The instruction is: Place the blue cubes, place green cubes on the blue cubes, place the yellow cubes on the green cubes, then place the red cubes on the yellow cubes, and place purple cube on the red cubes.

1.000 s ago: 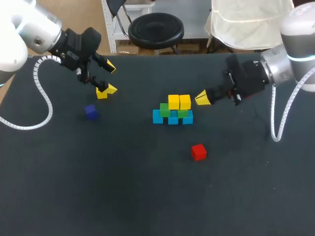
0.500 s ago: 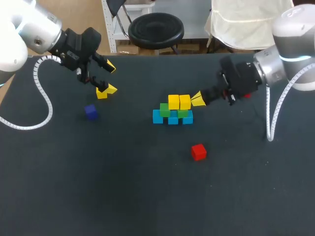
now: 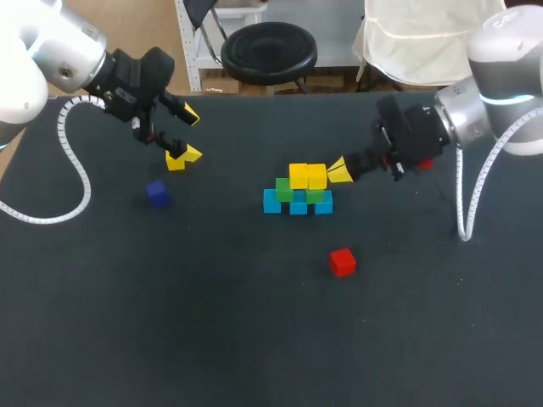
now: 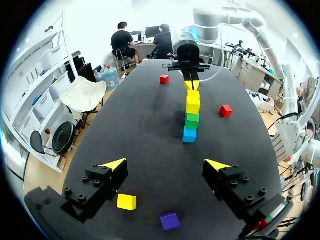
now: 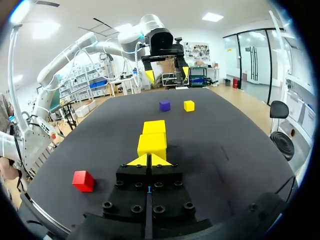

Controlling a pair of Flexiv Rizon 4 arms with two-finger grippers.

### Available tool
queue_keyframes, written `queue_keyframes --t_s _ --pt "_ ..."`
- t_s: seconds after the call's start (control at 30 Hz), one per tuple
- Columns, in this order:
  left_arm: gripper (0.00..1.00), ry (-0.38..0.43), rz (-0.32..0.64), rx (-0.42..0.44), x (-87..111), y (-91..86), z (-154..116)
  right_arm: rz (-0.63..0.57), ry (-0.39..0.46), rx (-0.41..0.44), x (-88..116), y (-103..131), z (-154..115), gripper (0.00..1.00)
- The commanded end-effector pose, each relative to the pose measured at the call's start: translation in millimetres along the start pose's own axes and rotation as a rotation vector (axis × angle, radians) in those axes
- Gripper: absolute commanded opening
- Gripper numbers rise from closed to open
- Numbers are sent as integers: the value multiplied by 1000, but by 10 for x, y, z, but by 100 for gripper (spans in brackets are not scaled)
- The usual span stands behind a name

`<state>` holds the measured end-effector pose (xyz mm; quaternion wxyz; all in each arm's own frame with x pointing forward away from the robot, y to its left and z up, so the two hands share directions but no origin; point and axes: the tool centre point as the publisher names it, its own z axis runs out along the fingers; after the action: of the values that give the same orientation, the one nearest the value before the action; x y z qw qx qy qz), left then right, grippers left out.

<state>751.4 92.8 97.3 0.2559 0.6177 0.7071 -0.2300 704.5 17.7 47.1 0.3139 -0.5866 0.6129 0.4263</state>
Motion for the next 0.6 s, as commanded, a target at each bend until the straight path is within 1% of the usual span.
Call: queue_keyframes --t_s 0.03,0.17,0.37,0.4,0.43,0.47,0.5,0.53,0.6 --pt "100 4 -1 2 -6 8 -1 8 0 26 15 60 -53 0" --pt "100 4 -1 2 -6 8 -1 3 2 49 0 77 -147 0" --pt "100 4 -1 2 -6 8 -1 -23 7 64 -112 129 -254 0" --pt "100 4 -1 2 -6 8 -1 -30 8 66 -145 154 -262 9" --pt "100 4 -1 2 -6 8 -1 -34 10 69 -166 171 -276 22" --pt "100 4 -1 2 -6 8 -1 -36 11 70 -186 189 -290 40" --pt "100 4 -1 2 -6 8 -1 -41 10 68 -204 204 -302 80" --pt "100 4 -1 2 -6 8 -1 -47 15 69 -220 216 -320 100" --pt "100 4 -1 2 -6 8 -1 -55 24 73 -257 245 -355 100"
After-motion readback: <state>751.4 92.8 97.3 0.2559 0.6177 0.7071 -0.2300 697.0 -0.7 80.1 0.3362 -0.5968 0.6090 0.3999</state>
